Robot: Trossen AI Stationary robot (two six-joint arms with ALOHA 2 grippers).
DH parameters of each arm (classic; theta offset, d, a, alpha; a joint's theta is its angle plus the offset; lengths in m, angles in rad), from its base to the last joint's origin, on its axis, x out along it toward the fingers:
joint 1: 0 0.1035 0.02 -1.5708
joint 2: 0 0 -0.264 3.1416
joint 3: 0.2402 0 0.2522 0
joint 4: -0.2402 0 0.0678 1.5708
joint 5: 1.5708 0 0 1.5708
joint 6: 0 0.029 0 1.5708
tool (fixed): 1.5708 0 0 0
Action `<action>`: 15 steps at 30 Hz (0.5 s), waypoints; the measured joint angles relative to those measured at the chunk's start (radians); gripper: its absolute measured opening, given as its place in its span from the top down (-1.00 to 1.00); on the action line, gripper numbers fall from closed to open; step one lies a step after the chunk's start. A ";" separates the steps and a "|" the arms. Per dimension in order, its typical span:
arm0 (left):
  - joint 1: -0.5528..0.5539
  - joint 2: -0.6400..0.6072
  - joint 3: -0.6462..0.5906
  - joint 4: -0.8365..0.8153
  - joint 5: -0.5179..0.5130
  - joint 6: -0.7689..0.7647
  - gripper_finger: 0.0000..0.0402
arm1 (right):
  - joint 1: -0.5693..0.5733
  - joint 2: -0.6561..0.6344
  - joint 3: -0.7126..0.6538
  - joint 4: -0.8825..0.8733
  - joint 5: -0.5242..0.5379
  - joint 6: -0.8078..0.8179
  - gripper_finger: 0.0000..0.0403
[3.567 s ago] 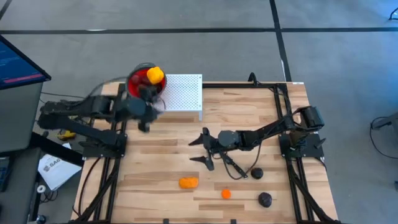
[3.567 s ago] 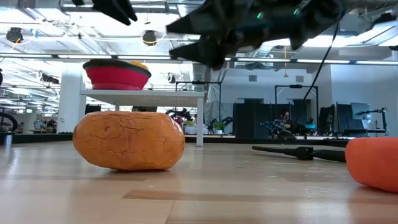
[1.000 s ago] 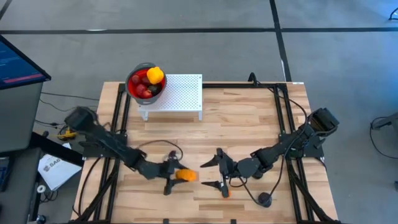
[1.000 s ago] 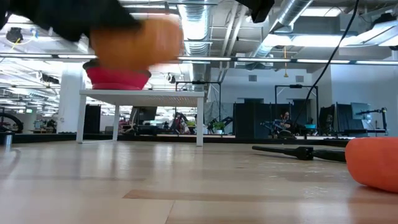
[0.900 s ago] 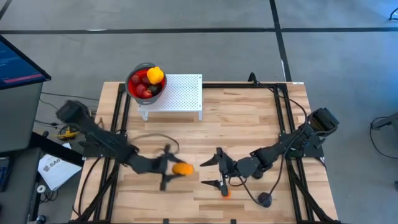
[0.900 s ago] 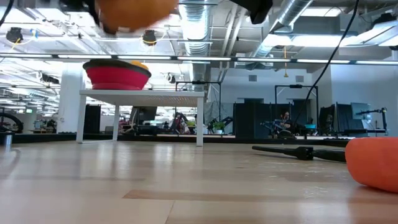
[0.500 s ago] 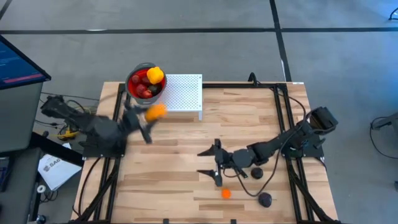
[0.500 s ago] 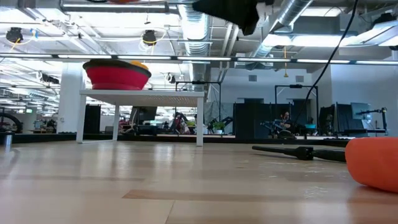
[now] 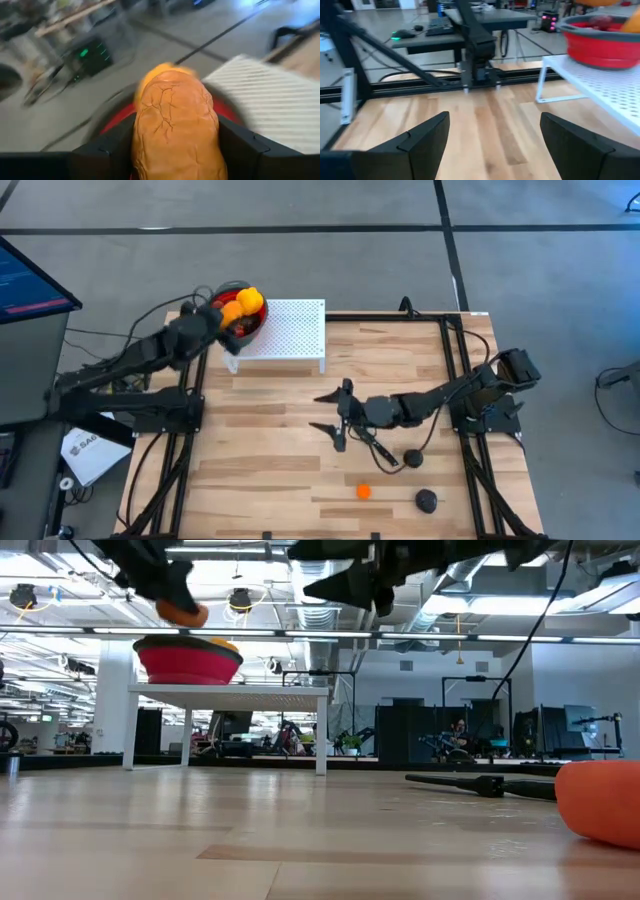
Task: Pick & Place Fruit
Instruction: Put the yellow mango into the red strainer bowl on the shelf
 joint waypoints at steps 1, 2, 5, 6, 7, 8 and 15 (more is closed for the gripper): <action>0.051 0.013 0.000 -0.002 0.025 0.001 -0.08 | -0.009 0.000 0.000 0.000 -0.001 0.000 -0.52; 0.100 0.026 0.000 -0.006 0.052 0.003 -0.09 | -0.018 0.000 0.000 -0.001 -0.003 0.000 -0.52; 0.222 0.061 0.000 -0.001 0.146 0.029 -0.12 | -0.032 0.000 0.000 -0.010 -0.004 0.000 -0.52; 0.255 0.073 0.000 -0.001 0.172 0.030 -0.13 | -0.032 0.000 0.000 -0.011 -0.004 0.001 -0.52; 0.285 0.085 0.000 -0.002 0.188 0.031 -0.14 | -0.032 0.000 0.000 -0.011 -0.005 0.001 -0.52; 0.312 0.097 0.000 0.001 0.201 0.031 -0.15 | -0.032 0.000 0.000 -0.010 -0.007 0.001 -0.52; 0.413 0.158 0.000 0.016 0.227 -0.090 -0.16 | -0.013 0.000 0.000 -0.027 -0.008 0.027 -0.52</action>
